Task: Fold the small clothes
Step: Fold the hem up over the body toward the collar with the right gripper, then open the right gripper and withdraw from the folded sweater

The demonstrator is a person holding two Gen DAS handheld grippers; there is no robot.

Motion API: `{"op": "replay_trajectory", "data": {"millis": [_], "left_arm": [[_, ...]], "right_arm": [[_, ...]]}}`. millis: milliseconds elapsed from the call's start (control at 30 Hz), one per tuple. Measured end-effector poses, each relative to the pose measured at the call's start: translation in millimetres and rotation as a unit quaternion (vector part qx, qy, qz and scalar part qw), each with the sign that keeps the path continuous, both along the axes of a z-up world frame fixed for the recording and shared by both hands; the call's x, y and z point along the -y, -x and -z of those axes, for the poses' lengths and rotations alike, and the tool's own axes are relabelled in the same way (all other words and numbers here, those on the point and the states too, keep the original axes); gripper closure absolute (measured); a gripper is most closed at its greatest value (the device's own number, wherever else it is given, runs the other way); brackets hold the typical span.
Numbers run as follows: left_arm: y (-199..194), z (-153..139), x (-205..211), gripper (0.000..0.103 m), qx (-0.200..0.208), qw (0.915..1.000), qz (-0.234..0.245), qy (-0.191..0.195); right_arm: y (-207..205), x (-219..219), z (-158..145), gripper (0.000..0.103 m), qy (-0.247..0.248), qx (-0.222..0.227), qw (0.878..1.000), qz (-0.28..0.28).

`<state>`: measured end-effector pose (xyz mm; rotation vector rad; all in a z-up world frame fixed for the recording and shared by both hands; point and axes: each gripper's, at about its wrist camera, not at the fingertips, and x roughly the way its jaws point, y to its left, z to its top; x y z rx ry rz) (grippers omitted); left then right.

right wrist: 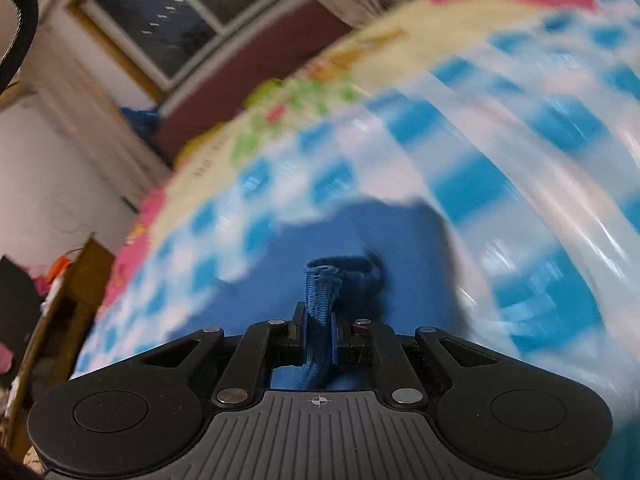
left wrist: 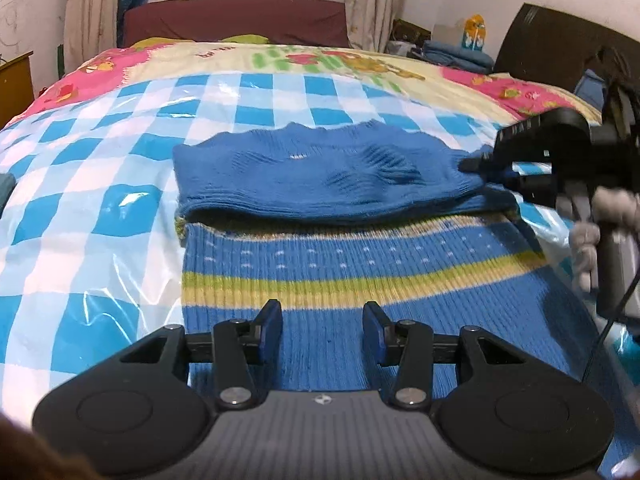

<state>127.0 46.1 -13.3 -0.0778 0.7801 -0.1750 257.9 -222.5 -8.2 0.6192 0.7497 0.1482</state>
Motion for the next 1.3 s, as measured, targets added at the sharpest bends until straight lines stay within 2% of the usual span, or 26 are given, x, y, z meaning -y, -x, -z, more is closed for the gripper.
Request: {"op": "replay_trajectory", "data": {"millis": [133,233,467,600,767,867,1033,1200,1300], "left_arm": [[-2.2,-2.3,2.1,0.055,0.002,0.9999,0.004,-0.014],[-9.1,-11.0,-1.4,0.055,0.017,0.9997,-0.002,-0.017],[-44.5,-21.3,-15.1,0.051,0.032,0.9987,-0.028,-0.028],[-60.9,-20.8,-20.2,0.051,0.028,0.9983,-0.041,-0.029],[-76.9,-16.7,-18.4,0.051,0.028,0.9972,-0.045,-0.052],[-86.0,-12.8,-20.3,0.051,0.024,0.9968,-0.056,-0.053],[-97.3,-2.6,-23.5,0.050,0.005,0.9966,-0.062,-0.054],[-92.4,-2.1,-22.0,0.048,0.002,0.9960,-0.051,-0.074],[-87.8,-7.5,-25.9,0.048,0.003,0.9960,-0.053,-0.072]], "right_arm": [[0.8,7.3,3.5,0.093,0.001,-0.001,1.000,0.006],[-1.0,9.6,-3.1,0.088,0.002,0.005,1.000,0.008],[12.3,13.3,-12.6,0.086,0.033,0.009,0.999,-0.001],[3.8,11.8,-10.5,0.072,0.030,-0.003,0.999,-0.015],[3.8,7.5,-8.8,0.073,0.040,-0.003,0.999,-0.016],[5.7,7.3,-6.6,0.079,0.060,-0.009,0.998,-0.013],[5.5,9.5,-3.6,0.082,0.071,-0.016,0.997,-0.011],[5.6,7.9,-4.8,0.082,0.093,-0.020,0.995,-0.012],[8.9,7.2,-9.7,0.082,0.108,-0.017,0.994,-0.010]]}}
